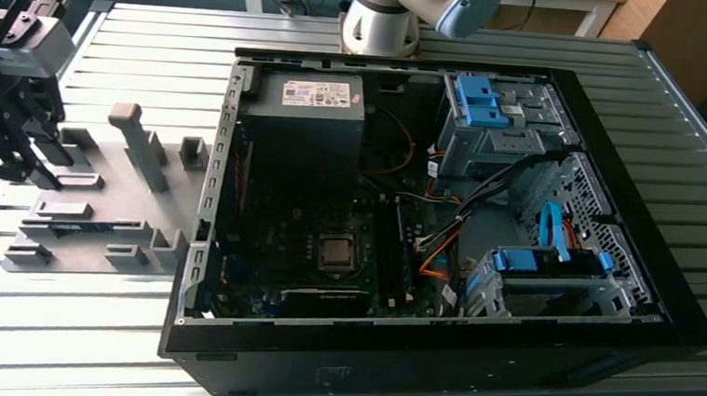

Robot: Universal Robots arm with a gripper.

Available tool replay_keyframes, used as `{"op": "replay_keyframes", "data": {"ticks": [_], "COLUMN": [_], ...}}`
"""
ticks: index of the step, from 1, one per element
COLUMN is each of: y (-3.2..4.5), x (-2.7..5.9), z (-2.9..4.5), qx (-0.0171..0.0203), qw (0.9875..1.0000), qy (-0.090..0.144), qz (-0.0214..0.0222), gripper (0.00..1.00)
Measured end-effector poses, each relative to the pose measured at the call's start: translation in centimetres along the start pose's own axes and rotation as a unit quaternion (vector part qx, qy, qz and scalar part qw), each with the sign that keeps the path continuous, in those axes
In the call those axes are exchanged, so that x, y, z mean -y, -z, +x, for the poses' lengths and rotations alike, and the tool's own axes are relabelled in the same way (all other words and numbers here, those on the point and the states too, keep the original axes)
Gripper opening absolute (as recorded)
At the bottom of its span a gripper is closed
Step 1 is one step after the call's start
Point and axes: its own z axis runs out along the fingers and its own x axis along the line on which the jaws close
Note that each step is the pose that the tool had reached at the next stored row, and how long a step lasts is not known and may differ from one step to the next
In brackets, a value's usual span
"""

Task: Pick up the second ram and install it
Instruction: 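Pick up the second ram and move it above second insertion slot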

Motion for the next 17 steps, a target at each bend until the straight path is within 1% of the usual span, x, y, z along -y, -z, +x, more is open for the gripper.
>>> {"op": "replay_keyframes", "data": {"ticks": [5,7,14,17], "y": [-0.10,-0.30,-1.53,-2.05], "x": [0.00,0.01,0.17,0.32], "z": [0.00,-0.01,-0.05,-0.09], "qx": [0.0001,-0.0001,0.0001,0.0002], "qw": [1.0000,1.0000,1.0000,1.0000], "qy": [0.000,0.000,-0.001,-0.003], "qz": [0.0001,-0.0001,0.0001,0.0013], "gripper": [0.37,0.37,0.37,0.37]}}
